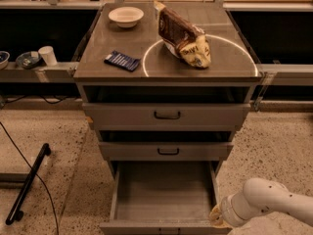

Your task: Close bottom drawer

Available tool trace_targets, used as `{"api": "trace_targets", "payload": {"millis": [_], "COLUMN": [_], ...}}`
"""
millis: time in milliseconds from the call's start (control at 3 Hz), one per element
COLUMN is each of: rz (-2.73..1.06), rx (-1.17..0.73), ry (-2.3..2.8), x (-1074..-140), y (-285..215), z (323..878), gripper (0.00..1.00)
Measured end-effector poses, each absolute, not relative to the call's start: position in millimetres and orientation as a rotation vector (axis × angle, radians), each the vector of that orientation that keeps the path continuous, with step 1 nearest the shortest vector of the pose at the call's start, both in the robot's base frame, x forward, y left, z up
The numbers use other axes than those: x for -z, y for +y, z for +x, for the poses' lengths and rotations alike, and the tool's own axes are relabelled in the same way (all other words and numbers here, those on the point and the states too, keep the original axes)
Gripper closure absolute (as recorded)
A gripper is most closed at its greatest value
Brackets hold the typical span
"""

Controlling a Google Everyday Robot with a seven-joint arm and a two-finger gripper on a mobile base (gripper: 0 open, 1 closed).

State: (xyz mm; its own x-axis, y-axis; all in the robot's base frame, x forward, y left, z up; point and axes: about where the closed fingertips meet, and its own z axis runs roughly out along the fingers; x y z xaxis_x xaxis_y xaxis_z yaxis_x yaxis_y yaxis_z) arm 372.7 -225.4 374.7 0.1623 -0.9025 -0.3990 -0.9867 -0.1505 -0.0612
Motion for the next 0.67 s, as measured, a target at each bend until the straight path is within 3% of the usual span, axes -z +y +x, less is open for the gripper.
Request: {"api": "trace_targets", "payload": {"millis": [667], "rz": [-2.405], "rx": [-0.239], "ry": [1.846], "x": [-272], "y": [-247], "z": [338], "gripper": [1.0]}}
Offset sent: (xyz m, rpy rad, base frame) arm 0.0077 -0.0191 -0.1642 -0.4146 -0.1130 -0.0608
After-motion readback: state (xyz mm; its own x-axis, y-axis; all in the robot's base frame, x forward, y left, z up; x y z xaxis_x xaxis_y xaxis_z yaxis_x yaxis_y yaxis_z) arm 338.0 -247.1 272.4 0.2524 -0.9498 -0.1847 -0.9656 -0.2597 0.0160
